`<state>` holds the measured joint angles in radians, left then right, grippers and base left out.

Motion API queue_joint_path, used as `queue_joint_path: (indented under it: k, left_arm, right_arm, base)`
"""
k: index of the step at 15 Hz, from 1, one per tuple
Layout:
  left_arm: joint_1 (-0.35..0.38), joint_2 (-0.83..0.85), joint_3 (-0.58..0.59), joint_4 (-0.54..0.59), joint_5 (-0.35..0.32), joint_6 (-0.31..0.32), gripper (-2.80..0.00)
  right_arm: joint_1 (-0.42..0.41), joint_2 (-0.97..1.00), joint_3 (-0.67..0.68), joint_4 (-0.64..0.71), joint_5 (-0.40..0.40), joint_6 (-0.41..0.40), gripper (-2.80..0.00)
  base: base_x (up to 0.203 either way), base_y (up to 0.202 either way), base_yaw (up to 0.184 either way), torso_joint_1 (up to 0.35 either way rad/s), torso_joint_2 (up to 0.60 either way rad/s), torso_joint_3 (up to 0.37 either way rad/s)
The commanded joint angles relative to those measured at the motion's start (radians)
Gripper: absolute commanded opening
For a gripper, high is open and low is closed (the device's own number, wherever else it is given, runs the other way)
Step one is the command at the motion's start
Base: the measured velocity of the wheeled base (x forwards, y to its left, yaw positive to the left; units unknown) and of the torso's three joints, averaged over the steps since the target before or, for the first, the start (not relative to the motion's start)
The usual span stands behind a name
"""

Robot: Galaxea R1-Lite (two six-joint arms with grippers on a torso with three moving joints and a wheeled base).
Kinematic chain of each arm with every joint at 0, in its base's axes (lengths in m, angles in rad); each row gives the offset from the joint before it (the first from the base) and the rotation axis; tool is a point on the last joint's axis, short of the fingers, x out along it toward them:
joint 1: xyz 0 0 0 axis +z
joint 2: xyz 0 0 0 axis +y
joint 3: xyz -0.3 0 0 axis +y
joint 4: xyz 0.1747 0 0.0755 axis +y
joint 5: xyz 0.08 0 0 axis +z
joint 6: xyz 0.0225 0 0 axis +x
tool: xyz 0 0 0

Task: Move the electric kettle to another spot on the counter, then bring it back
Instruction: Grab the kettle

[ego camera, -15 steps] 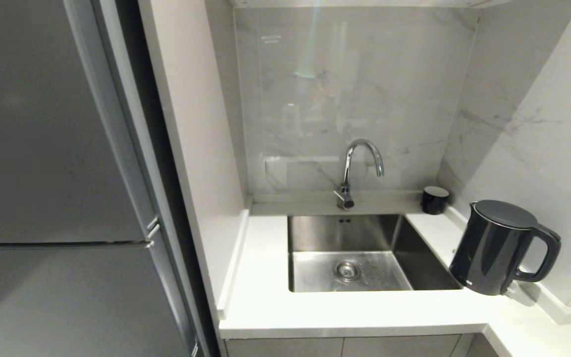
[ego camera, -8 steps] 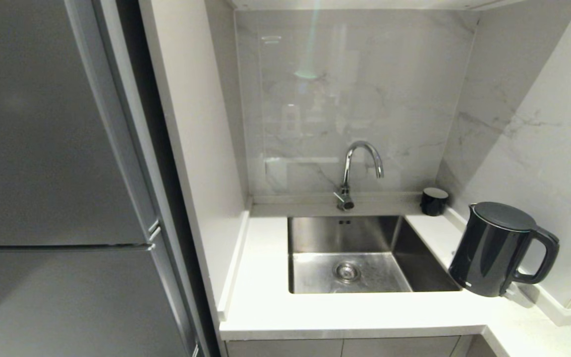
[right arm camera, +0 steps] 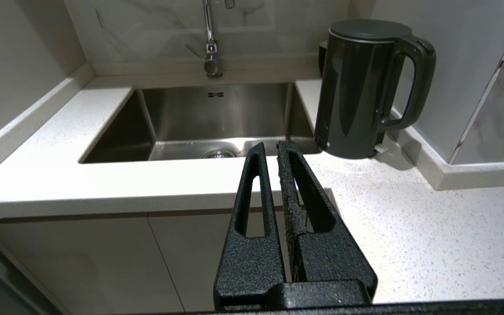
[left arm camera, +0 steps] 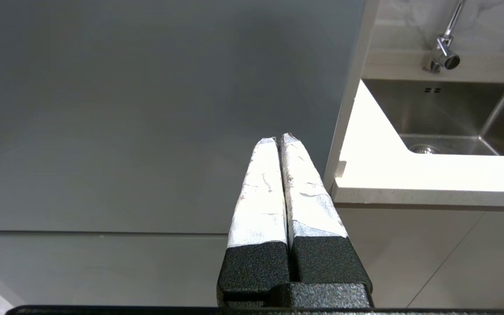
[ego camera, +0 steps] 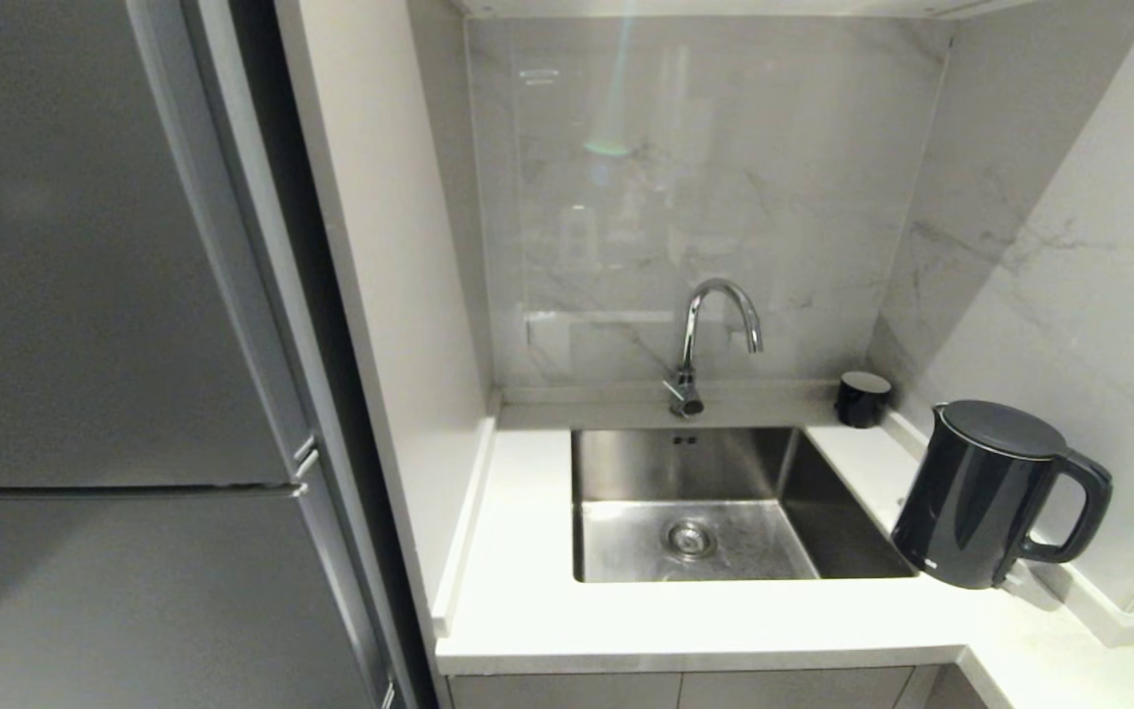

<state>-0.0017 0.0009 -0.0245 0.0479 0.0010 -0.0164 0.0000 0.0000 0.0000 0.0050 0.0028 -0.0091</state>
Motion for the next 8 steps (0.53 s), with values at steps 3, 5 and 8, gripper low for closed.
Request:
queue_joint_path:
  k: [3,5,8]
  left_arm:
    - [0.0,0.001,0.0,0.0,0.001,0.0,-2.8]
    - [0.0,0.001,0.0,0.0,0.001,0.0,-2.8]
    - [0.0,0.001,0.0,0.0,0.001,0.0,-2.8]
  right_arm:
    - [0.0,0.0,0.0,0.0,0.0,0.0,-2.8]
    - [0.0,0.0,0.0,0.0,0.0,0.0,-2.8]
    - [0.0,0.0,0.0,0.0,0.0,0.0,-2.8]
  base:
    - [0.004,0.002,-0.022,-0.002,0.0,0.0]
    - [0.006,0.006,-0.16,0.006,0.0,-0.002]
    - [0.002,0.006,-0.178,-0.004,0.0,0.002]
